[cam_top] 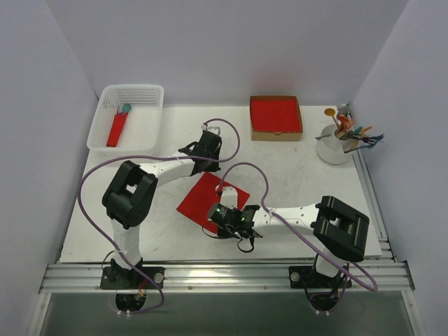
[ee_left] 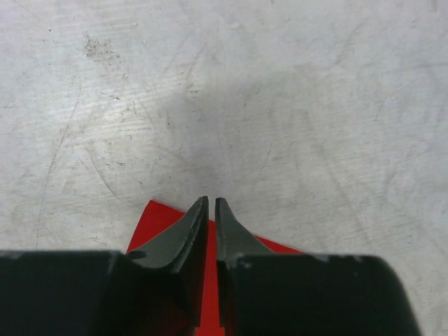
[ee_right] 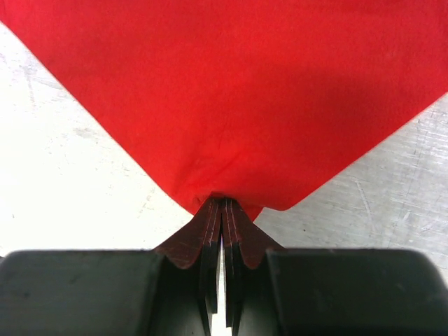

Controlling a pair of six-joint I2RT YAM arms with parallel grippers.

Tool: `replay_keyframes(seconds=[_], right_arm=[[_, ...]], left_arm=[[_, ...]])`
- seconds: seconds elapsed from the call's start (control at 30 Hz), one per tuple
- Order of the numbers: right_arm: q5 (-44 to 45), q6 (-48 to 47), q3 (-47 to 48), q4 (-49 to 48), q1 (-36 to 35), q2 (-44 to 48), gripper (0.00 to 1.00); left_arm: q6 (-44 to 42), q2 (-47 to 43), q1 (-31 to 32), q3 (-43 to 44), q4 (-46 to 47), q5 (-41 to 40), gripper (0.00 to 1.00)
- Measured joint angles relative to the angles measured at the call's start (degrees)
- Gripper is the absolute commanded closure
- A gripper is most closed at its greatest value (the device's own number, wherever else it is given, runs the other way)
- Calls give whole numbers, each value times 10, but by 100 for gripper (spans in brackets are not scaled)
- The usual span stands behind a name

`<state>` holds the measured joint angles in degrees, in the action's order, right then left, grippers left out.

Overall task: Place the utensils on the paper napkin and roll it up
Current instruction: Adjust the napkin at the center of the board.

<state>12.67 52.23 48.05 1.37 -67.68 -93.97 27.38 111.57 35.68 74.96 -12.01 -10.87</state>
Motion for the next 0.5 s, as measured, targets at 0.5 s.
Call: replay_keyframes(seconds=[0.5], right_arm=[[-10,-84,27,10,102,46,97]], left_arm=[[40,-290,2,-148,-80,-31,81]])
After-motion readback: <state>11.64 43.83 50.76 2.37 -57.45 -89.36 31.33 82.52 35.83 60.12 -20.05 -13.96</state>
